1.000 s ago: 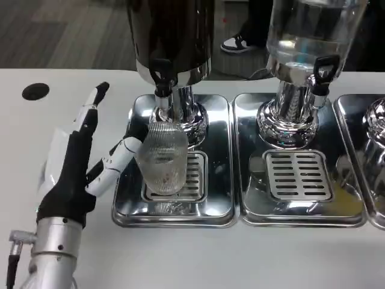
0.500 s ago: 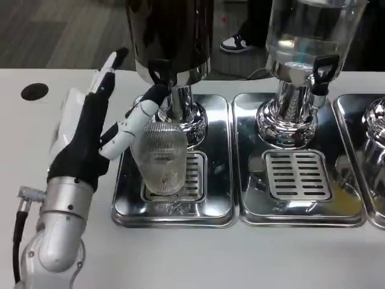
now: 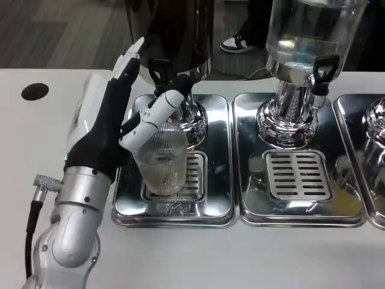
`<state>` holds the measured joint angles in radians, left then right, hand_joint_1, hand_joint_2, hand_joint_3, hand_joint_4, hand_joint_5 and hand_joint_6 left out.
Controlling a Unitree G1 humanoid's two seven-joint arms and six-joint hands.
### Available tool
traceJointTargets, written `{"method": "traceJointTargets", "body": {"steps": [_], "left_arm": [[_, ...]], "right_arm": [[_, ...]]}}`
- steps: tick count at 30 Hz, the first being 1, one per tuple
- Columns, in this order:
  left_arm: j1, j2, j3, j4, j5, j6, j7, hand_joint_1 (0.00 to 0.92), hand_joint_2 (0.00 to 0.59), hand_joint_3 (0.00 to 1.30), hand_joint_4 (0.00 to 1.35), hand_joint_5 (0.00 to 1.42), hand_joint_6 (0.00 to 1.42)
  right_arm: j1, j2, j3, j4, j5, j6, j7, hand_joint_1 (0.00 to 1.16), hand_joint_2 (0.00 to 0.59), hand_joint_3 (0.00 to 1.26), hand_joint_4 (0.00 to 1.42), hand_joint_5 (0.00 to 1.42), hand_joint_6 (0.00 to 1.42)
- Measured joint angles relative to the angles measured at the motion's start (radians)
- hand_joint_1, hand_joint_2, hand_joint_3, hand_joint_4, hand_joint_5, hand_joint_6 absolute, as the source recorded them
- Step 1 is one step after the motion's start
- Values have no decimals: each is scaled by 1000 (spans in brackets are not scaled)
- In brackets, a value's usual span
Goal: Grasp the cup under the faucet to collect the drink, then remove the cup.
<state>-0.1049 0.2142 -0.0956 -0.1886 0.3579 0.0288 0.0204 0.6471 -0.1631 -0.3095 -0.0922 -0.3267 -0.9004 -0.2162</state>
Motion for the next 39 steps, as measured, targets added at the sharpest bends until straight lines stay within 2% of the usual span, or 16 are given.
{"method": "traceJointTargets", "body": {"steps": [4,11,18,39], "left_arm": [[21,-1,1,-1,0,0,1,69,81,258,241,90,0],[34,-2,9,-8,0,-9,21,57,86,396,380,177,0],[48,-2,16,-29,0,-12,31,57,87,460,422,200,0],[93,-3,4,-74,5,-15,49,57,93,476,443,204,0]], "right_arm": [[6,0,-1,0,0,-2,0,717,546,409,365,313,196],[8,0,-1,0,1,-14,0,717,546,409,365,313,196],[15,3,-1,0,2,-21,0,717,546,409,365,313,196],[25,6,-2,-4,3,-34,3,717,546,409,365,313,196]]}}
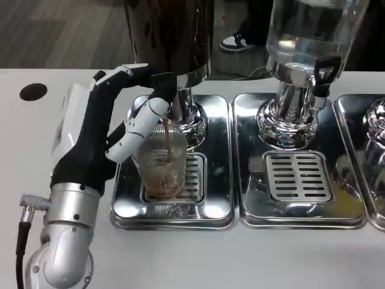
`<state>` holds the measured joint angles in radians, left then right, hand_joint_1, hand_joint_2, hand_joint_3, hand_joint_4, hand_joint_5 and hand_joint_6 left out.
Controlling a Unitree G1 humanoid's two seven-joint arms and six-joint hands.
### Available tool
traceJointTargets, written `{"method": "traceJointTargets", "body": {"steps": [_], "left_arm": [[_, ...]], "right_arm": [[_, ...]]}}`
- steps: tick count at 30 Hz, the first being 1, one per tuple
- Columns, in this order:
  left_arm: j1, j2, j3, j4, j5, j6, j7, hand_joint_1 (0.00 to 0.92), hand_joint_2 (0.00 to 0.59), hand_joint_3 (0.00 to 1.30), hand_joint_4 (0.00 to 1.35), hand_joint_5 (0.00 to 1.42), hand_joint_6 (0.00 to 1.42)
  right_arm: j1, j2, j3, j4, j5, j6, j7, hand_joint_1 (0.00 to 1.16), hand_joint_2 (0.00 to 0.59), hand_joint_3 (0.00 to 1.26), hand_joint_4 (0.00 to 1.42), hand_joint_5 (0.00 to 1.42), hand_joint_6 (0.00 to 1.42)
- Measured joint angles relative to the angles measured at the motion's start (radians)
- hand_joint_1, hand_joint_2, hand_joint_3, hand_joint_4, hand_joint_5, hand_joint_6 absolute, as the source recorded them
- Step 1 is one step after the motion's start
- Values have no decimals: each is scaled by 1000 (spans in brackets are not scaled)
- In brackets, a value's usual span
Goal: Grasp the cup under the faucet to collect the drink, then remove the cup.
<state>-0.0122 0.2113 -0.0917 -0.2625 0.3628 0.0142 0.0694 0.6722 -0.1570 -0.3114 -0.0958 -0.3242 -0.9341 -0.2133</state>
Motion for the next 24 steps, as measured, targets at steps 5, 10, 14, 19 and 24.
{"method": "traceJointTargets", "body": {"steps": [5,10,14,19,24], "left_arm": [[1,-1,0,0,0,-2,1,57,93,476,444,212,0],[2,-2,0,0,-1,-3,3,57,94,476,457,218,0],[5,-4,0,0,-1,-6,6,58,95,476,459,219,0],[11,-14,0,0,-3,-11,12,59,98,476,460,222,0],[12,-15,1,0,-5,-12,14,60,99,476,460,227,0]], "right_arm": [[0,1,0,-9,0,0,4,717,546,409,365,313,196],[0,2,0,-11,0,0,5,717,546,409,365,313,196],[0,2,0,-11,0,0,5,717,546,409,365,313,196],[0,2,-1,-11,0,0,6,717,546,409,365,313,196],[0,2,-2,-11,0,0,6,717,546,409,365,313,196]]}}
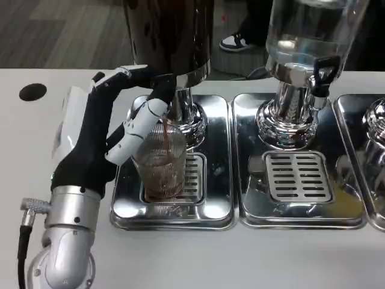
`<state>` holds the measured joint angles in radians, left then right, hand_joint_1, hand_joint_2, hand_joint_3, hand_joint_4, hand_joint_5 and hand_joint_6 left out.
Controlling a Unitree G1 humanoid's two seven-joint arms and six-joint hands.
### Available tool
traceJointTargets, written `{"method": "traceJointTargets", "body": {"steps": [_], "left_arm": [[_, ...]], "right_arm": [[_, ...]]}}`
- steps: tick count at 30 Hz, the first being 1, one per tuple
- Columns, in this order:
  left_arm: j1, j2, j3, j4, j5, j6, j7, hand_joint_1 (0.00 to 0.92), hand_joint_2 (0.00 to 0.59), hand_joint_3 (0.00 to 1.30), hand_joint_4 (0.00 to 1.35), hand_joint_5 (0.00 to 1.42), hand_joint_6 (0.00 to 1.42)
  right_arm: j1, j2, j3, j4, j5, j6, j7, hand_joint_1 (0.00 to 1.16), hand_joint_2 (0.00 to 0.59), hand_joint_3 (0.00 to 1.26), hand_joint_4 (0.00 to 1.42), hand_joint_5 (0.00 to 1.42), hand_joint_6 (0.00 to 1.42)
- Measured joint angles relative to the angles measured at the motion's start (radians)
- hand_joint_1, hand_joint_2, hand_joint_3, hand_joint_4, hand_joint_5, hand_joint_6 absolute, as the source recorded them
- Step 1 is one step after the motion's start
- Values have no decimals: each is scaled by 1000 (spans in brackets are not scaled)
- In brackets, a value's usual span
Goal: Grasp the cup under the faucet to collect the drink, then remove the cup.
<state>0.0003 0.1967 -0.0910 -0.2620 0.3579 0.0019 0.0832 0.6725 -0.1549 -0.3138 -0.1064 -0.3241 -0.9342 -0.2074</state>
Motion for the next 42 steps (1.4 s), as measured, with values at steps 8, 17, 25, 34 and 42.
{"method": "traceJointTargets", "body": {"steps": [8,17,25,34,42], "left_arm": [[1,-3,0,0,0,-1,1,61,99,476,473,230,0],[3,-7,0,0,0,-1,1,61,100,471,445,231,0],[29,-7,-2,-1,-1,-21,-1,57,96,166,151,194,0],[61,-6,5,0,-18,-43,-16,1,46,0,0,52,0],[173,25,102,-36,-136,-96,-63,0,21,0,0,0,0]], "right_arm": [[0,1,0,0,0,0,0,717,546,409,365,313,196],[1,1,0,0,0,-1,1,717,546,409,365,320,197],[3,4,-1,0,1,-6,1,718,546,409,365,323,201],[11,5,-3,-11,5,-8,7,718,546,409,365,323,202],[23,24,-6,-28,8,-6,11,718,546,409,365,317,203]]}}
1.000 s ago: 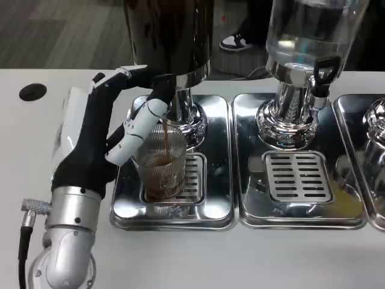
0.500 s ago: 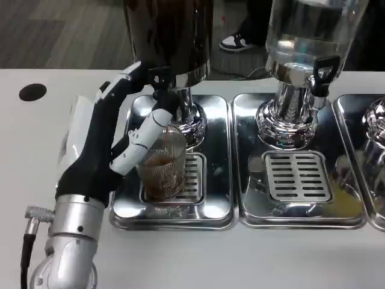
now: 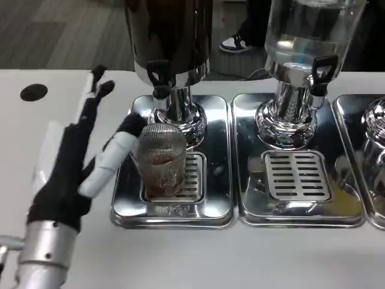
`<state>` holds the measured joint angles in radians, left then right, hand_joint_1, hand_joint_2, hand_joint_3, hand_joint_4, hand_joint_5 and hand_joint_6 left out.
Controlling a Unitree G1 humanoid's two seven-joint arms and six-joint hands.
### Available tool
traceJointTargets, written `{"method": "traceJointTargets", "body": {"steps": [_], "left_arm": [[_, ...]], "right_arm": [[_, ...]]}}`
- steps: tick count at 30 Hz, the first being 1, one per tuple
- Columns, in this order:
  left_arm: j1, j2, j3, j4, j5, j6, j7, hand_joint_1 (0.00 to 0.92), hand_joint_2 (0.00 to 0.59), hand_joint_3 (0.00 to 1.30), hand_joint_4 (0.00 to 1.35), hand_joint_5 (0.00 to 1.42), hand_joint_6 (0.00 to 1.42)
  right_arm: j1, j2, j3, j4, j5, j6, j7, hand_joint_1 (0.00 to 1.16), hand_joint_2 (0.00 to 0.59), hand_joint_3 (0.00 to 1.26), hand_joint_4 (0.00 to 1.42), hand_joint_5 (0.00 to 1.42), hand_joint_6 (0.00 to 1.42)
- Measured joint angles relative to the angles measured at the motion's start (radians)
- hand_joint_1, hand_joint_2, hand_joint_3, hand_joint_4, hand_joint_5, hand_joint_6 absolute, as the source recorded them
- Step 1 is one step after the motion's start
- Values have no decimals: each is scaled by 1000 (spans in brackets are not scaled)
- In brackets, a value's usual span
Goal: Grasp the cup under the faucet to collect the drink, then remove the cup.
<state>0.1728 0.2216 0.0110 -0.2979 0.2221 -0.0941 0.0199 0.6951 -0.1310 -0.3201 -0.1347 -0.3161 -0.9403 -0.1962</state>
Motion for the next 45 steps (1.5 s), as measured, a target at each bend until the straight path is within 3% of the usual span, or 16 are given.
{"method": "traceJointTargets", "body": {"steps": [10,15,19,25,31,39,45], "left_arm": [[111,94,217,27,-192,-148,-115,0,22,0,0,0,0],[115,132,286,108,-262,-215,-181,0,20,0,0,0,0],[109,159,309,155,-299,-242,-228,0,14,0,0,0,0],[91,212,325,244,-326,-286,-309,0,0,0,0,0,0],[91,314,338,346,-331,-386,-417,1,0,0,0,0,0],[121,375,383,417,-354,-483,-500,7,4,0,0,0,0],[142,409,415,457,-322,-561,-508,0,13,0,0,0,0]], "right_arm": [[16,93,36,-109,-53,59,2,718,546,409,371,313,203],[37,136,50,-160,-91,99,2,719,543,409,377,313,203],[49,160,57,-196,-113,126,1,740,493,390,366,313,203],[59,163,73,-202,-110,171,2,768,347,325,342,313,235],[-4,162,143,-125,-86,227,2,834,235,211,260,277,287],[-125,159,230,-33,-95,282,2,886,204,154,187,213,283],[-162,153,264,0,-115,306,-5,889,204,144,182,209,266]]}}
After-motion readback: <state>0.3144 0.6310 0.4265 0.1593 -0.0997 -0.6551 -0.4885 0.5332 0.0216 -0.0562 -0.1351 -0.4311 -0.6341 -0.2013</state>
